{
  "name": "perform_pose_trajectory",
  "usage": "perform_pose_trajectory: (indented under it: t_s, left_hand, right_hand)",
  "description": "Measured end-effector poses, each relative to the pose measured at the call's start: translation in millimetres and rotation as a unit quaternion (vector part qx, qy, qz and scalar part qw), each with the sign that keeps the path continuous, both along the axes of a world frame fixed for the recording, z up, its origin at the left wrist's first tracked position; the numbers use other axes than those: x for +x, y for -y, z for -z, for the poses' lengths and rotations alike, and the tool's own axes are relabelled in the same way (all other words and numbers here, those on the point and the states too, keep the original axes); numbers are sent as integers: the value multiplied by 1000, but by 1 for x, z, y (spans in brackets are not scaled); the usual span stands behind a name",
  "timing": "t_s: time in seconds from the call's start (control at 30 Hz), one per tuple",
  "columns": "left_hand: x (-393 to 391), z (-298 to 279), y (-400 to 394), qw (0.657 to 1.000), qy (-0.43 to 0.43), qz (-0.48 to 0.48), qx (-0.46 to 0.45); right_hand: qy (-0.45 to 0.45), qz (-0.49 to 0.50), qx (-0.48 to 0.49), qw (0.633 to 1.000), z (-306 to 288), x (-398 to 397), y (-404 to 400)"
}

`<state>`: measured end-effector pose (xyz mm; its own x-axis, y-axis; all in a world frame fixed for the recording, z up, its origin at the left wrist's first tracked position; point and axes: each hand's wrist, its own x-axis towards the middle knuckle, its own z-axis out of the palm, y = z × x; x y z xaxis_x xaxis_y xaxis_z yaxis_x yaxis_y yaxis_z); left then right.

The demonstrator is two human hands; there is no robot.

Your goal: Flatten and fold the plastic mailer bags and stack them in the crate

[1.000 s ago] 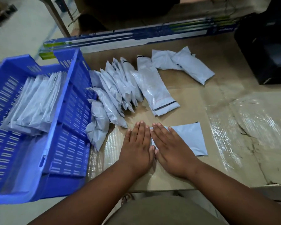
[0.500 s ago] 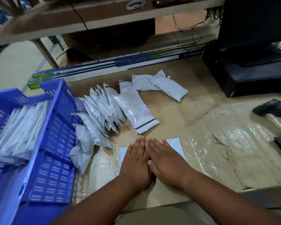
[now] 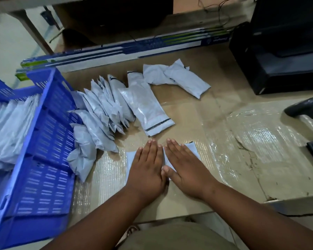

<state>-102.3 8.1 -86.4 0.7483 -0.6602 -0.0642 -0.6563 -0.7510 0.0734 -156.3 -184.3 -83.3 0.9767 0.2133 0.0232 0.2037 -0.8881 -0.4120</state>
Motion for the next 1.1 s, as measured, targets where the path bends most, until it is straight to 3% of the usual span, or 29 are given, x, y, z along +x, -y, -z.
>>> perform_pose_trajectory:
  t_s: [0.07,0.13,0.2,0.23,0.27,0.3,0.37,0.43,0.47,0.77,0.83,0.93,1.1]
  left_hand:
    - [-1,-14,7,999,-9,-20,36]
    - [0,-30,27,998,-22,-30,60]
    - [-2,-35,49,999,-33,0,29]
    - [-6,-31,58,999,-37,23,19]
    - [-11,-25,63,998,-32,45,17]
    - [-15,-17,65,998,-21,57,18]
    - [-21,-10,63,998,-9,61,16]
    - [-19,-9,62,998,-12,57,15]
    - [-19,-9,63,998,-7,56,19]
    - [-20,-20,52,998,-17,46,28]
    - [-24,-31,36,999,-11,41,24]
    - [-21,-40,8,997,3,79,24]
    - [-20,-37,-8,991,-9,124,56]
  right_hand:
    - [-12,58,178,982,-4,-1,8]
    - [-13,129,374,918,-11,-4,15]
    - [-31,158,479,863,-16,-6,19]
    - [-39,167,493,853,-19,-6,21]
    - [-43,168,487,856,-23,-6,24]
    - [-45,160,442,881,-25,-5,27]
    - [-23,89,198,976,-24,-8,32]
    - [-2,37,-34,999,-11,-18,38]
    - [5,41,-77,996,-7,-23,40]
    - [-59,55,-110,991,-11,-32,52]
    - [-19,36,-114,993,-23,-37,52]
    - [17,-27,-125,992,-23,-40,46]
    - [-43,-36,-122,991,-4,-41,45]
